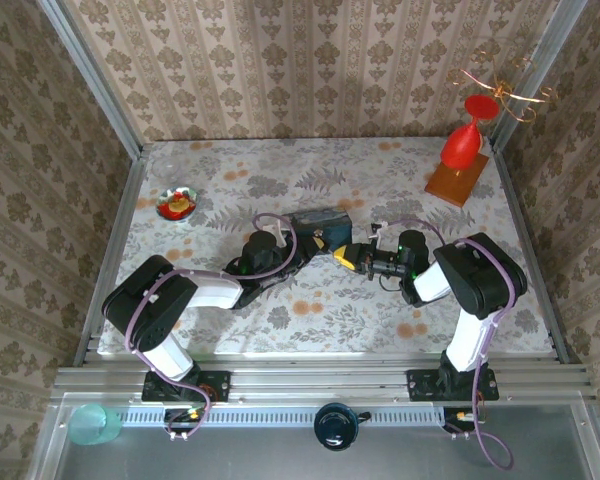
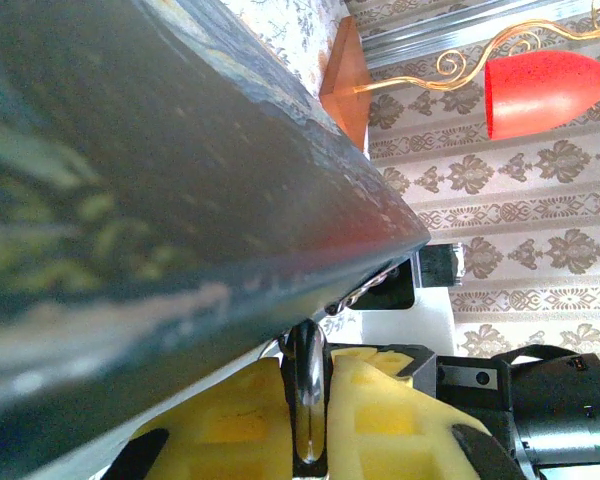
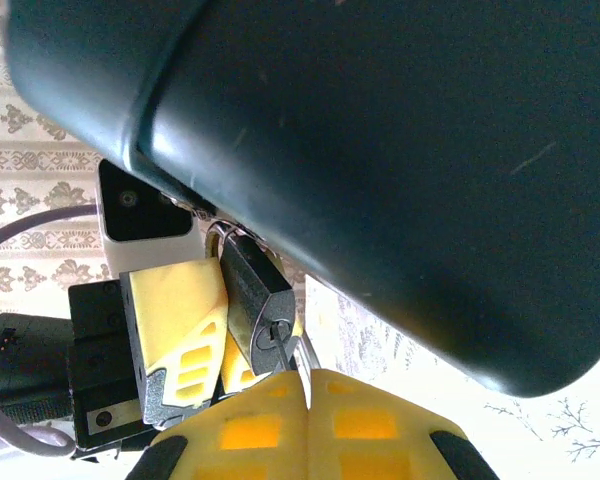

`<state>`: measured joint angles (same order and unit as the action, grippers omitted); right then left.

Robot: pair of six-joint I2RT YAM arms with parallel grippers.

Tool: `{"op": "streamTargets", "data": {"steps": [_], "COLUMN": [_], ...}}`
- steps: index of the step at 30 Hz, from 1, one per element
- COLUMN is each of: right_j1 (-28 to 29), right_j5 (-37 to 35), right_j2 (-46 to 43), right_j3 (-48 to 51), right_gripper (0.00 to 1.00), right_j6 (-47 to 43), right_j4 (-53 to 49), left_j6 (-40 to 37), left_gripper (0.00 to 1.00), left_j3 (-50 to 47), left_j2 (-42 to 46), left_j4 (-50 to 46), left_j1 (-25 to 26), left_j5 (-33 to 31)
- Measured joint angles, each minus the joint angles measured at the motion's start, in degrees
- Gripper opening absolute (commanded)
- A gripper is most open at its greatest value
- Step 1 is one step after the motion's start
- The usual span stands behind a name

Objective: Unlock a padlock with a key

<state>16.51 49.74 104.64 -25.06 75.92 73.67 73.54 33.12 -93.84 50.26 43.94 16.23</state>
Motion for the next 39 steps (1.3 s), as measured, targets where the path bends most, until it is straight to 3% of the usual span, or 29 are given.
{"op": "streamTargets", "data": {"steps": [17,27,39], "right_j1": [-0.1,5.1,8.6], "right_j5": [-7.4,-22.0,-32.6], "right_j2": [1.1,-2.6,-7.1], "right_j3": [-1.8,1.5,4.0], "right_gripper": [0.0,0.0,0.0], "right_j6": [0.4,-1.1,-1.8], "right_j4": [-0.5,-0.5,-0.8], "left_j6": [1.3,2.8,3.3], "left_gripper": [0.0,0.0,0.0], "left_j3": [0.1,-0.2,-0.2], "left_j2": [-1.2,-2.5,-2.8], "left_j4": [1.2,5.2,7.1], "left_j1": [0.8,0.8,1.8], "left_j5": [0.0,-2.6,-5.2]}}
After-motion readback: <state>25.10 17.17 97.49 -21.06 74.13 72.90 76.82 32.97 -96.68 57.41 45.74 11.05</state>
